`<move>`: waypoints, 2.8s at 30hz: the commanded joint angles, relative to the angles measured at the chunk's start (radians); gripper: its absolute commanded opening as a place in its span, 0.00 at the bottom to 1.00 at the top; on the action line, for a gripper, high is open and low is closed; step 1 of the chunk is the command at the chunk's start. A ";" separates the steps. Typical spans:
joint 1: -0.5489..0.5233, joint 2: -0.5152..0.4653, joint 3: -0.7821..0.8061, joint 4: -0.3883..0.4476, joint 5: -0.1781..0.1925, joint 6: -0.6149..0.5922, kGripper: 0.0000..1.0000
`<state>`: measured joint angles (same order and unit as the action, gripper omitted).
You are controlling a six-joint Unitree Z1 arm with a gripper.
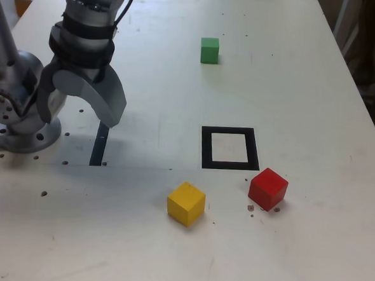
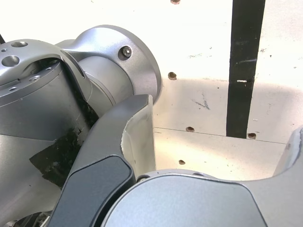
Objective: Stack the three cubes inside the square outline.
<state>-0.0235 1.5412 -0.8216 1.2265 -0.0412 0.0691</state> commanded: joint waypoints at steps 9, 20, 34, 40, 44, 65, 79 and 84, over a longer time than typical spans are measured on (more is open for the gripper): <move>-0.001 0.003 -0.005 -0.003 -0.002 -0.002 0.99; -0.001 0.050 -0.111 0.013 -0.025 -0.002 0.99; -0.014 0.058 -0.397 0.162 -0.006 -0.042 1.00; -0.059 0.076 -0.514 0.224 -0.003 -0.099 0.99; -0.110 0.131 -0.618 0.250 0.010 -0.139 0.99; -0.276 0.554 -1.090 0.292 0.042 -0.198 0.97; -0.277 0.679 -1.086 0.240 0.033 -0.227 0.95; -0.277 0.683 -1.052 0.191 0.001 -0.356 0.95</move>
<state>-0.2989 2.2205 -1.8797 1.4303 -0.0347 -0.2606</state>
